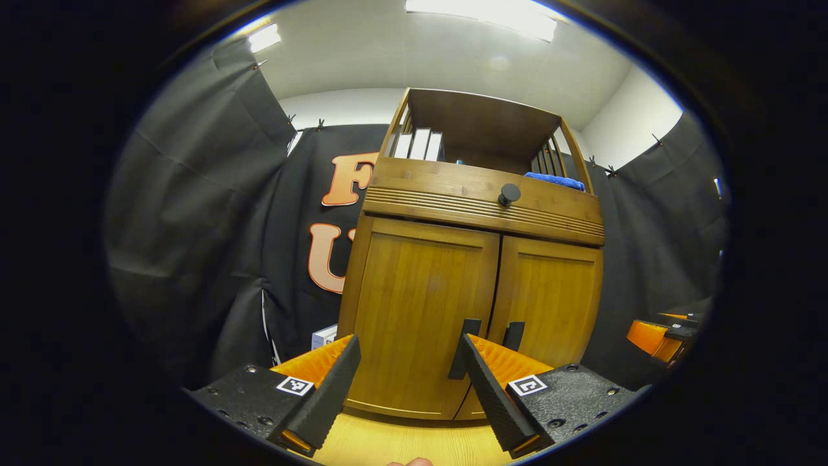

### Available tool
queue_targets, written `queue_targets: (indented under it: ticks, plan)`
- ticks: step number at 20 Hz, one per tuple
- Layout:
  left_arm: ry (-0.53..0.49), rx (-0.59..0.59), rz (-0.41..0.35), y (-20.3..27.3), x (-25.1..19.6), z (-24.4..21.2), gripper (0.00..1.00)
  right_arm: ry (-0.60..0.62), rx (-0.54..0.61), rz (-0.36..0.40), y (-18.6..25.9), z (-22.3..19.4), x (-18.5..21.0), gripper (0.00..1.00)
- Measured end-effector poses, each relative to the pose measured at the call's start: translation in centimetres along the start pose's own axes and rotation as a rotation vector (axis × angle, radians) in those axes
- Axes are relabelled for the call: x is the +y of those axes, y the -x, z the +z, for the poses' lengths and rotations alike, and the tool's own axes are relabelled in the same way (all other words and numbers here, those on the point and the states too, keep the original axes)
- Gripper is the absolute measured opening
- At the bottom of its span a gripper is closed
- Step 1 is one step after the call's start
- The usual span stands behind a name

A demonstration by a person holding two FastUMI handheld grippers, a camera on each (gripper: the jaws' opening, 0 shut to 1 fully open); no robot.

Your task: Open the right door of the double-door shoe cabinet with the right hand, and open the left door with the left hand.

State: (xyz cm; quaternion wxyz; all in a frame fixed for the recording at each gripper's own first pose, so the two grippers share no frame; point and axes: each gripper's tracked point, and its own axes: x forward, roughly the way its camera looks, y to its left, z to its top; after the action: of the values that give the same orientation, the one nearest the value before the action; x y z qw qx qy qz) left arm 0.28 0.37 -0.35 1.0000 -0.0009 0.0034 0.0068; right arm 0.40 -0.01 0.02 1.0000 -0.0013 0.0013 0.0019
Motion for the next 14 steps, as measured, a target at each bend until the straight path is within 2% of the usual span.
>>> queue_targets:
  ticks: [1, 2, 5, 6, 7, 11, 12, 14]
  plan:
    - [0.001, 0.000, 0.000, -0.1, 0.0, 0.0, 0.92, 0.000, 0.000, -0.001, 0.0, 0.0, -0.1, 0.94]
    - [0.003, -0.001, 0.001, -0.1, 0.0, 0.1, 0.94, 0.000, 0.001, -0.002, 0.0, 0.0, -0.2, 0.94]
    - [0.005, 0.000, 0.004, -0.2, 0.0, -0.1, 0.95, 0.000, 0.000, -0.008, -0.1, 0.0, -0.3, 0.94]
    - [0.002, 0.003, 0.007, -0.3, 0.1, -0.1, 0.92, 0.000, 0.000, -0.011, -0.1, 0.1, -0.5, 0.94]
    - [0.000, 0.003, 0.010, -0.3, 0.2, -0.1, 0.94, 0.000, -0.004, -0.025, -0.1, 0.1, -0.7, 0.94]
    - [0.005, -0.015, 0.030, -0.2, 0.7, 0.4, 0.95, 0.008, -0.028, -0.056, -0.1, 0.8, -1.3, 0.94]
    - [0.007, -0.015, 0.030, -0.3, 0.8, 0.3, 0.91, 0.011, -0.026, -0.058, -0.3, 0.9, -1.2, 0.98]
    - [0.008, -0.020, 0.043, -0.2, 1.3, 0.4, 0.92, 0.021, -0.018, -0.046, -1.0, 0.9, -0.8, 0.98]
